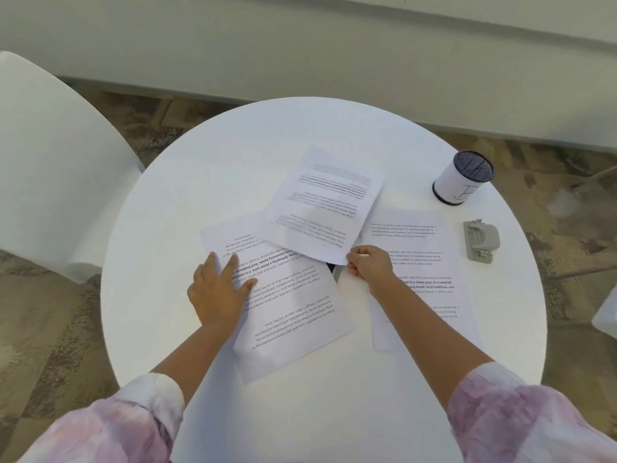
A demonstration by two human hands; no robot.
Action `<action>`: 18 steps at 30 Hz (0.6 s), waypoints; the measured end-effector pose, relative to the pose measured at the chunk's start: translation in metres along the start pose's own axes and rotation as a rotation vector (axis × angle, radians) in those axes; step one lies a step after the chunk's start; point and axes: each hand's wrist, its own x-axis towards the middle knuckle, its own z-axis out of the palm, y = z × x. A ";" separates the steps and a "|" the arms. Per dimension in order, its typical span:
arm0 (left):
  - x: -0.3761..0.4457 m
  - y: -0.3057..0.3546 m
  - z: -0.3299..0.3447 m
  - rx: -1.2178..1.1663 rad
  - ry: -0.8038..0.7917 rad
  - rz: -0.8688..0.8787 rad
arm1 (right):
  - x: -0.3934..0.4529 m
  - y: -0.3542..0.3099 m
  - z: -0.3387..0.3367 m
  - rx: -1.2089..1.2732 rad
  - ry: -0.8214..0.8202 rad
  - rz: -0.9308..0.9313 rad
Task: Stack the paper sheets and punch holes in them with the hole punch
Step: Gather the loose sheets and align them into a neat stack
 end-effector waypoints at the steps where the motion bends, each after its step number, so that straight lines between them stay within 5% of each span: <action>1: -0.001 0.000 0.000 -0.037 0.010 -0.003 | -0.001 0.001 -0.006 0.002 -0.009 -0.010; 9: -0.011 0.013 -0.005 -0.425 0.152 -0.336 | -0.027 0.031 -0.036 -0.273 -0.121 -0.030; 14: -0.009 0.020 -0.015 -0.441 0.073 -0.349 | -0.040 0.044 -0.030 -0.632 -0.134 -0.222; 18: -0.010 0.030 -0.019 -0.505 0.003 -0.389 | -0.048 0.049 -0.023 -0.682 -0.167 -0.245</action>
